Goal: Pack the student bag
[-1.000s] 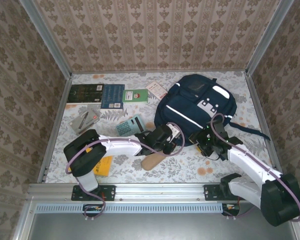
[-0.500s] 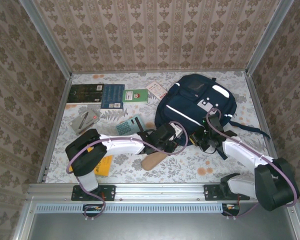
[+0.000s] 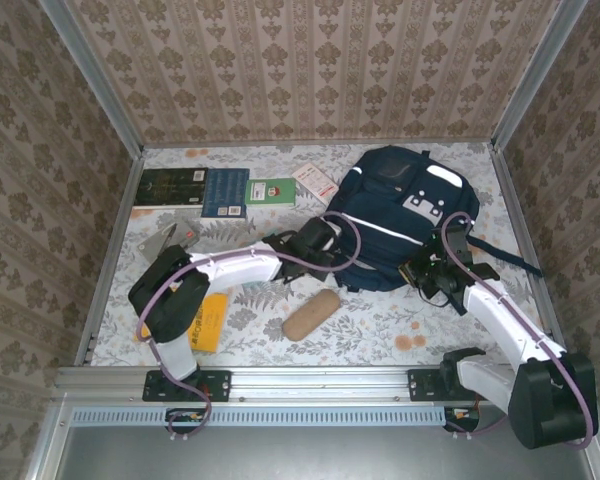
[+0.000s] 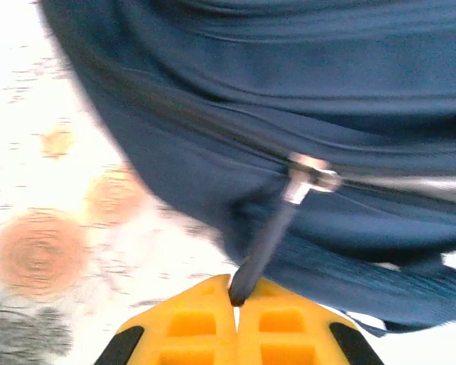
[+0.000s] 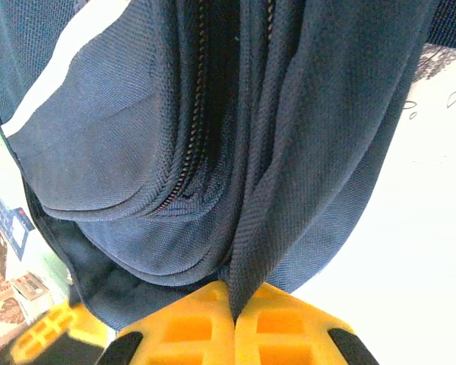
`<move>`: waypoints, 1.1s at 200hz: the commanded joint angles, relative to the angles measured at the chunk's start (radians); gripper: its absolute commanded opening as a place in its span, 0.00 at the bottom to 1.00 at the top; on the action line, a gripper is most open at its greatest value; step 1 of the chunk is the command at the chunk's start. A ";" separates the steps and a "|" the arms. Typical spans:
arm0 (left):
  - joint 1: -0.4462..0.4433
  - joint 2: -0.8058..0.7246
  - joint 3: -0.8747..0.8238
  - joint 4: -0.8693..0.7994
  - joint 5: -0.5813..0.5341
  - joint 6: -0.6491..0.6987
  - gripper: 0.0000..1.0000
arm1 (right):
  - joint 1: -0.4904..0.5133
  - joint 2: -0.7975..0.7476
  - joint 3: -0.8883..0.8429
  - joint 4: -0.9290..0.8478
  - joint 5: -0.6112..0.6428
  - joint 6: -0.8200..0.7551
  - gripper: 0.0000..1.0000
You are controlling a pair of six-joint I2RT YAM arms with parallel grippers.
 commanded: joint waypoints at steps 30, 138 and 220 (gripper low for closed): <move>0.172 0.108 0.150 -0.090 -0.053 0.120 0.00 | -0.069 -0.020 0.060 -0.106 -0.014 -0.107 0.00; 0.230 0.044 0.069 0.071 0.655 -0.030 0.39 | -0.099 0.046 0.129 -0.116 -0.060 -0.174 0.00; 0.226 0.092 0.035 0.222 0.786 -0.131 0.43 | -0.100 0.052 0.132 -0.116 -0.064 -0.179 0.00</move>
